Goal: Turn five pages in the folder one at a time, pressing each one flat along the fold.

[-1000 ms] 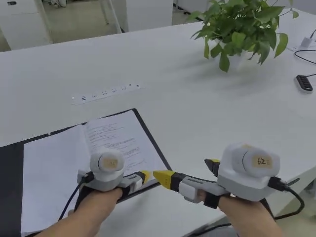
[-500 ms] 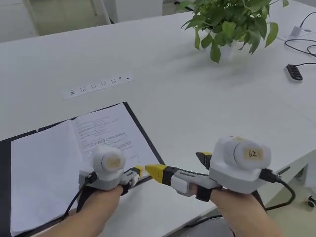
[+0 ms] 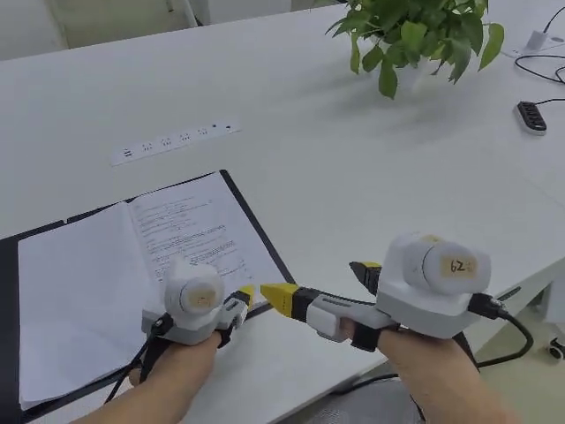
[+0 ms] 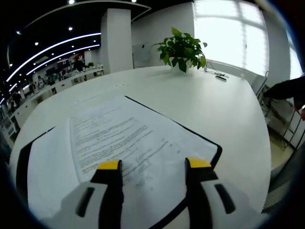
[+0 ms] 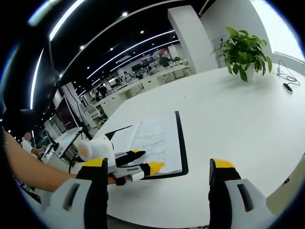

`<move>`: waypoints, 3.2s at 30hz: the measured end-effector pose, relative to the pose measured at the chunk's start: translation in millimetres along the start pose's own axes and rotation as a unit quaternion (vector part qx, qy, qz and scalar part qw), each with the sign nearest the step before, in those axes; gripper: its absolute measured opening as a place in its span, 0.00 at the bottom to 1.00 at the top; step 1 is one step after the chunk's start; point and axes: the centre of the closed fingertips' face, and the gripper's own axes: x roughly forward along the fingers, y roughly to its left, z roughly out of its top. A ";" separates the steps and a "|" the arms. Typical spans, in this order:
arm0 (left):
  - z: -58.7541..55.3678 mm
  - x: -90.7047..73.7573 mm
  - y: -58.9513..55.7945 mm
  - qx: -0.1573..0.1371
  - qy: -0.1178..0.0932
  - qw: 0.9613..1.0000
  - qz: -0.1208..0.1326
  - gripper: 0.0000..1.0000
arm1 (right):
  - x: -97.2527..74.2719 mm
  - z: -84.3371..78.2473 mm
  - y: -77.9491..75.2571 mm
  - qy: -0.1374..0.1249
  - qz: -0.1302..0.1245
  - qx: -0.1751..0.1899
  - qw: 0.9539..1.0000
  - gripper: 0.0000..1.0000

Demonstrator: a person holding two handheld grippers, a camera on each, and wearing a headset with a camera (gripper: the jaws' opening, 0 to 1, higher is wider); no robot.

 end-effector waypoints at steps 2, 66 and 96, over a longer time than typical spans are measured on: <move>0.0 0.4 2.2 -0.004 -0.003 1.000 0.005 0.46 | 0.4 -1.6 -0.3 0.004 0.000 -0.001 1.000 0.87; 1.3 -0.2 19.0 -0.051 -0.022 0.998 0.007 0.01 | 134.3 -39.4 -15.7 0.125 0.100 0.036 0.986 0.41; 0.7 -35.8 30.0 -0.072 -0.004 0.997 0.003 0.16 | 116.5 -27.8 -13.9 0.108 0.087 0.129 0.982 0.00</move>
